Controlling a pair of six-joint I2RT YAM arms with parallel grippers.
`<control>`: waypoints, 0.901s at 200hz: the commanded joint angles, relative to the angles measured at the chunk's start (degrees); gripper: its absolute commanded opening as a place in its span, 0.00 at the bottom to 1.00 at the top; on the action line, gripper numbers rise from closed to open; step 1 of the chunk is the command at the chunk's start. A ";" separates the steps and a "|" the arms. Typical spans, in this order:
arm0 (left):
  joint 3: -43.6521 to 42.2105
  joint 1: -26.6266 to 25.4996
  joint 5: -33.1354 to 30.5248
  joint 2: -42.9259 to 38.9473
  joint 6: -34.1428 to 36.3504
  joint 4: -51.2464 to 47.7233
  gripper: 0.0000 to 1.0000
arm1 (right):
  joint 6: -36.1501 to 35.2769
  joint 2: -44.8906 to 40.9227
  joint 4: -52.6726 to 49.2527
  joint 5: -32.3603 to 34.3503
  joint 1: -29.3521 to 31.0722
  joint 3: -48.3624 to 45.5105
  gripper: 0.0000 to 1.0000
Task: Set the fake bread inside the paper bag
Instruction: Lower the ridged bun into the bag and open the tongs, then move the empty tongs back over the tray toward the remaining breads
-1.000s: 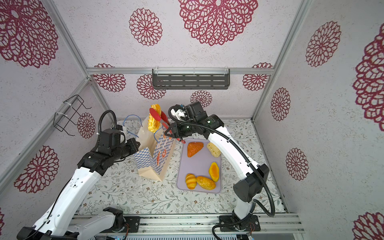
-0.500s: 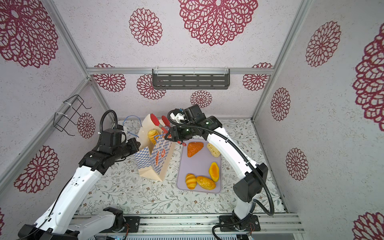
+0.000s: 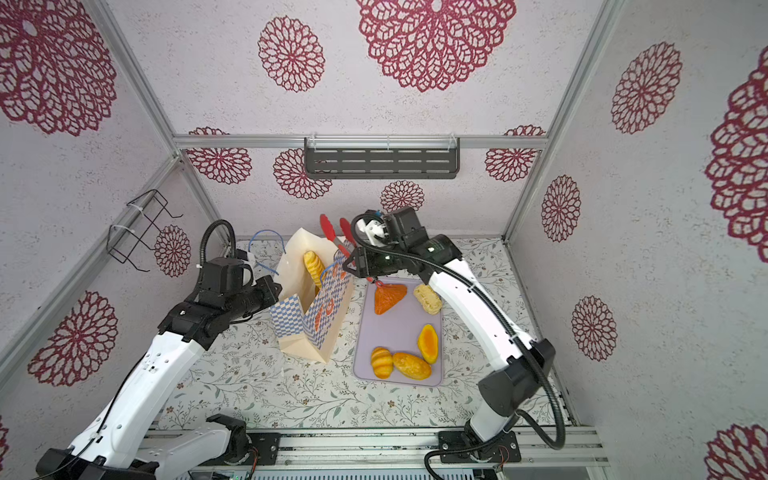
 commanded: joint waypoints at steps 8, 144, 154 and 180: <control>-0.91 -0.46 0.87 0.12 -1.12 6.80 0.00 | 2.48 -10.93 3.05 1.20 -7.36 -5.53 0.54; -1.09 -0.20 1.83 0.37 -2.35 9.13 0.27 | 1.36 -22.67 -2.48 1.75 -17.94 -39.77 0.54; -0.30 -0.11 0.97 0.21 -1.67 7.68 0.38 | 1.68 -22.20 -1.23 1.30 -17.96 -40.92 0.54; 1.26 0.02 -1.94 -0.64 -0.07 3.81 0.65 | 2.04 -20.69 0.04 1.75 -18.15 -42.06 0.54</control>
